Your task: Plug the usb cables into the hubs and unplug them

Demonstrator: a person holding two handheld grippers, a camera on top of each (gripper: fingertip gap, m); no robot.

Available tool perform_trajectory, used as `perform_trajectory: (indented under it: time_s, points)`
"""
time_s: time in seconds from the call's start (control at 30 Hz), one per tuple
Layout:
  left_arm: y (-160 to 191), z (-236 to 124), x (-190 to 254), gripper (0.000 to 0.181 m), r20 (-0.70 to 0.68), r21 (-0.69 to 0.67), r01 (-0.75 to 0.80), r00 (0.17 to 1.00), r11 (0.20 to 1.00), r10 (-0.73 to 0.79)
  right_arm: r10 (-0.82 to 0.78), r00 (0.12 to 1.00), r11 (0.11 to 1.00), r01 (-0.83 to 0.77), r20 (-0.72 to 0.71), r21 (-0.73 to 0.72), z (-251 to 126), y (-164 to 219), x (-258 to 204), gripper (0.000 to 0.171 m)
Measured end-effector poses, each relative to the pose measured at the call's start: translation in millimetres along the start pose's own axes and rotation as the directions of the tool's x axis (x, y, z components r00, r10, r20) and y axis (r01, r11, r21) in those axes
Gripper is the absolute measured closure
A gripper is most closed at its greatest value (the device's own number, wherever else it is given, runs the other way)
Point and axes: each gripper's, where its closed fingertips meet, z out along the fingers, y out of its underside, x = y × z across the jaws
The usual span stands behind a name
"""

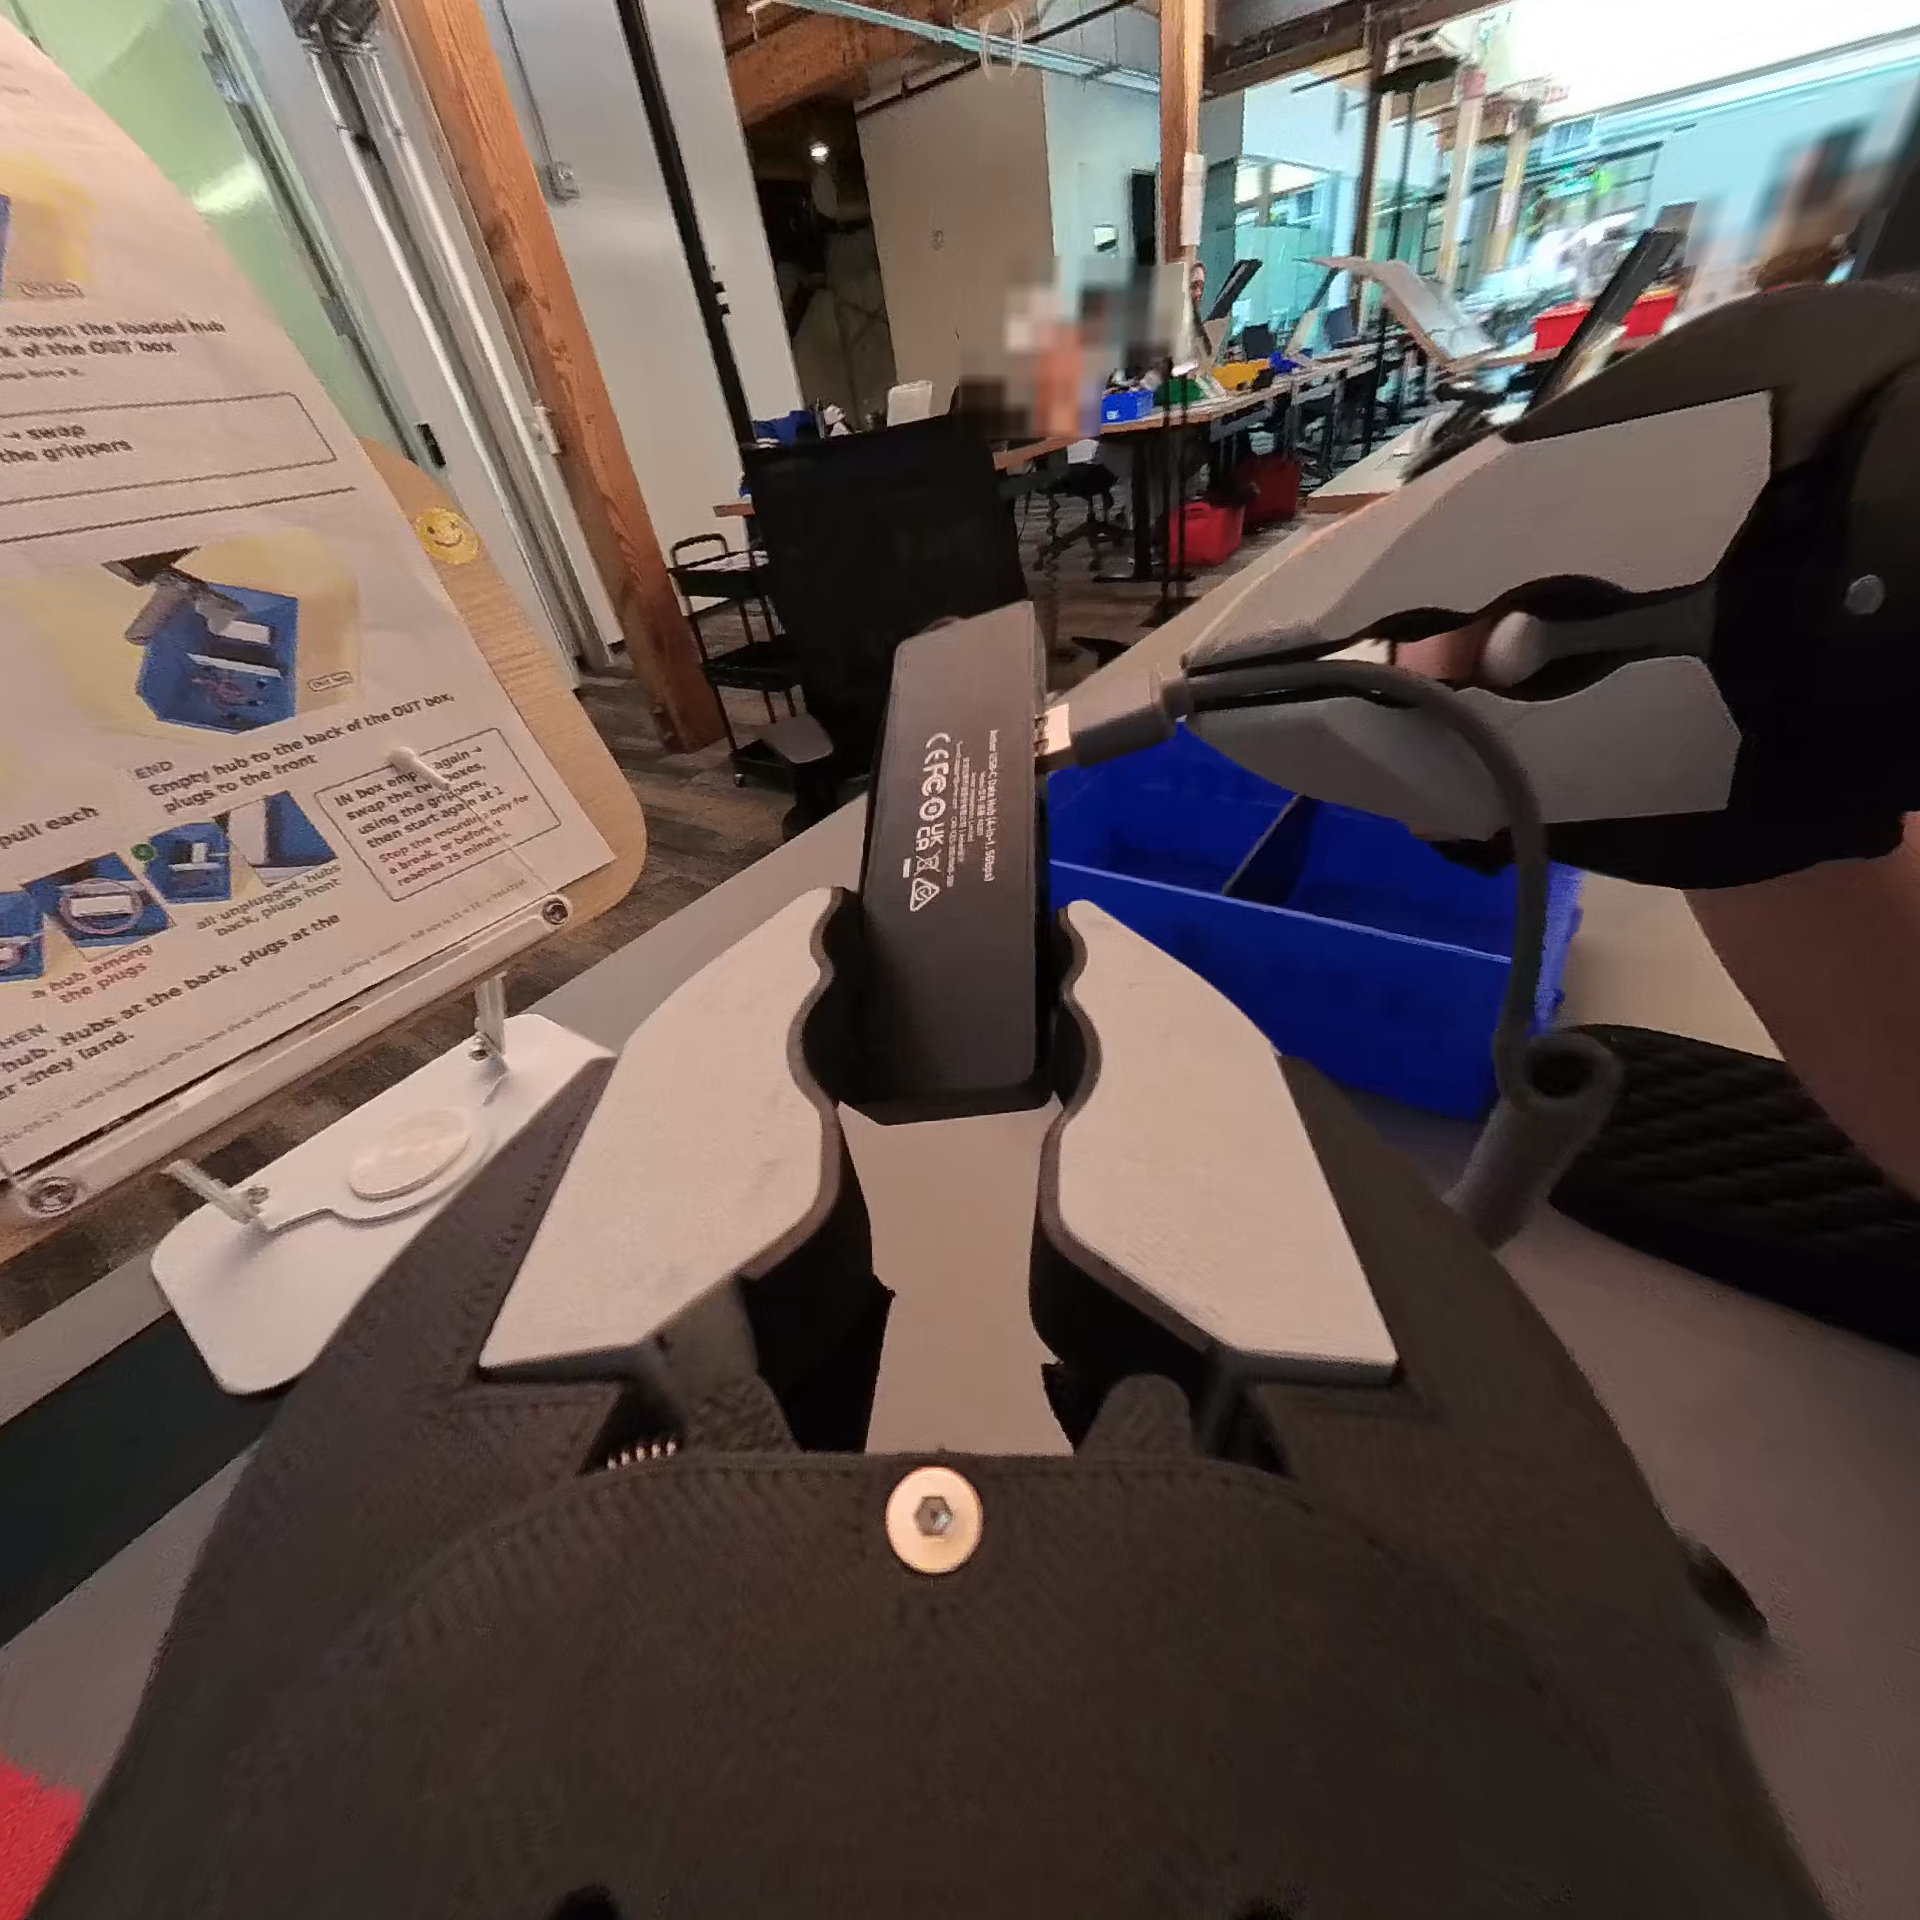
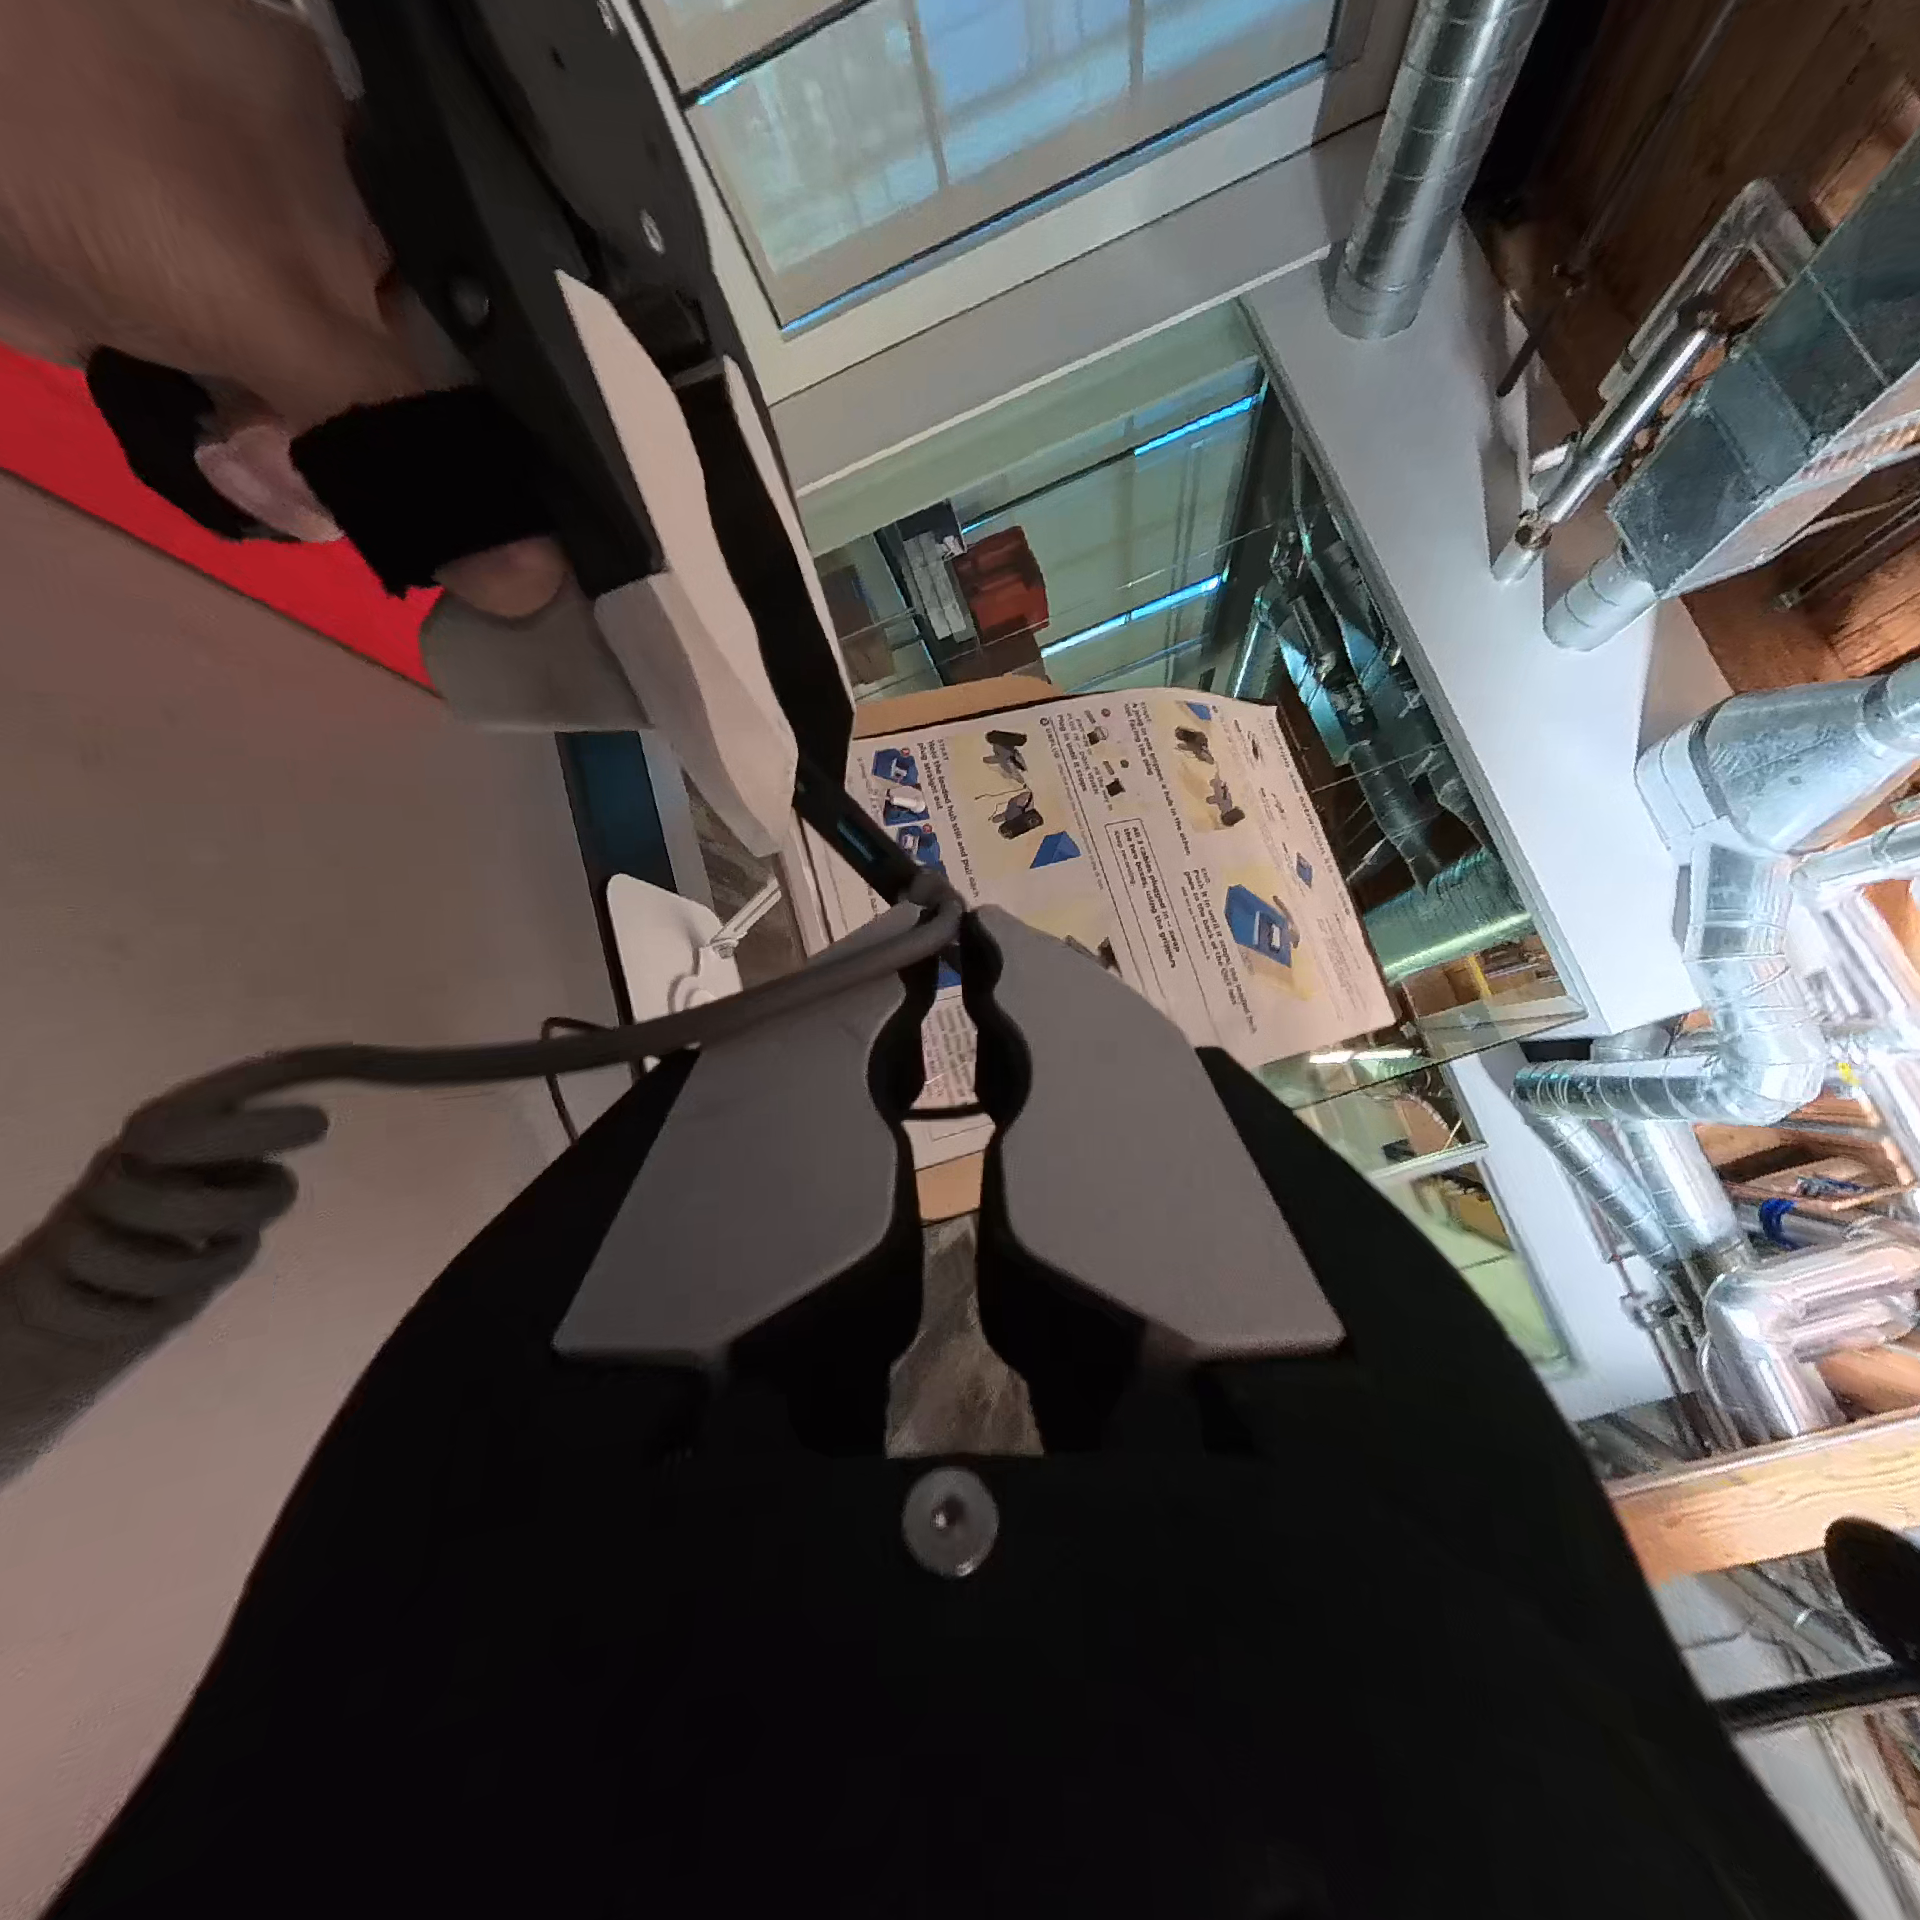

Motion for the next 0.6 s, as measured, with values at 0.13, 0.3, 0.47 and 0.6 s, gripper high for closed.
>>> perform_trajectory:
  time_s: [0.13, 0.3, 0.47, 0.6]
  points:
    - [-8.4, -5.8, -12.3, 0.148, 0.163, 0.042, -0.110, 0.981, 0.993, 0.102, 0.136, 0.990, 0.991, -0.137, -0.043, -0.010, 10.1, 2.3, 1.5, 0.166]
    - [-27.2, -18.0, -12.3, 0.148, 0.237, 0.116, -0.168, 0.962, 0.979, 0.137, 0.426, 0.901, 0.904, -0.422, -0.075, 0.068, 13.4, -9.2, 10.9, 0.158]
    - [-29.4, -19.8, -12.6, 0.148, 0.271, 0.131, -0.186, 0.951, 0.974, 0.145, 0.584, 0.811, 0.810, -0.578, -0.036, 0.101, 13.7, -11.8, 12.3, 0.157]
    - [-32.1, -21.1, -12.5, 0.148, 0.296, 0.138, -0.199, 0.943, 0.970, 0.151, 0.629, 0.776, 0.775, -0.619, -0.056, 0.125, 14.3, -13.3, 14.0, 0.155]
